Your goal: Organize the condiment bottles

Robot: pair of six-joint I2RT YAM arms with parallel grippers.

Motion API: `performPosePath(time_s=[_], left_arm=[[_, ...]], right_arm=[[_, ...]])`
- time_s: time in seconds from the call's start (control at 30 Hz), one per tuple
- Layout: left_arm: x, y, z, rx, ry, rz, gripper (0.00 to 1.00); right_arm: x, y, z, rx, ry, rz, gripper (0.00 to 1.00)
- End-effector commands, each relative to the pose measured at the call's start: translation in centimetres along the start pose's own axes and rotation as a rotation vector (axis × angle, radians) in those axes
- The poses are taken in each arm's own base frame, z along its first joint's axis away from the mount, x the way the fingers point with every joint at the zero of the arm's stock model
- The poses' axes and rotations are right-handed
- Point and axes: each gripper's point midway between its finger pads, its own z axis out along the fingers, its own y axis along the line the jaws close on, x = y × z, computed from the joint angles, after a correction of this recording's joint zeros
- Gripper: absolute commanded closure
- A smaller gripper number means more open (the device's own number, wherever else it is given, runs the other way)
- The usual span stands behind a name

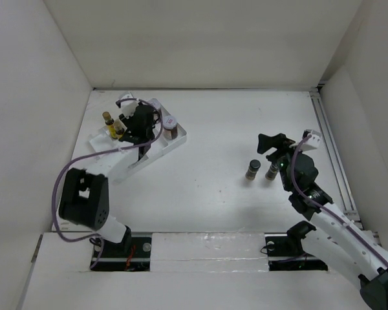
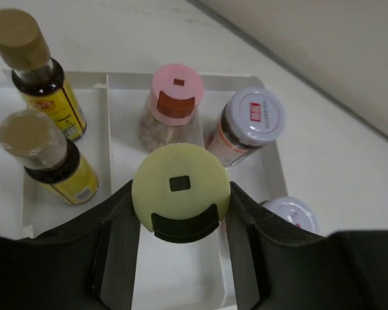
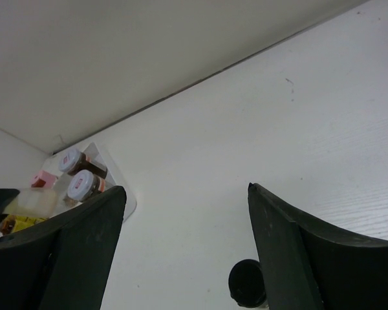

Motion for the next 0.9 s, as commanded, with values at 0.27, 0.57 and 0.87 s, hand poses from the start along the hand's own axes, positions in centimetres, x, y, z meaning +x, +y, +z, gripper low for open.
performPosePath(time_s=[0.27, 0.57, 0.87], left_arm=[[3.0, -0.2, 4.3, -0.062, 0.056, 0.026, 0.68], [4.3, -0.7, 5.0, -0.063, 0.111, 0.049, 0.30], [-1.0, -5.3, -1.1, 0.082, -0.017, 0.016, 0.33]], right_arm=[[-1.2, 2.1, 0.7, -0.062, -0.027, 0.035, 0.19], [-1.5, 2.1, 0.7, -0.059, -0.040, 0.031, 0.19], [-1.4, 2.2, 0.6, -0.069, -0.034, 0.031, 0.19]])
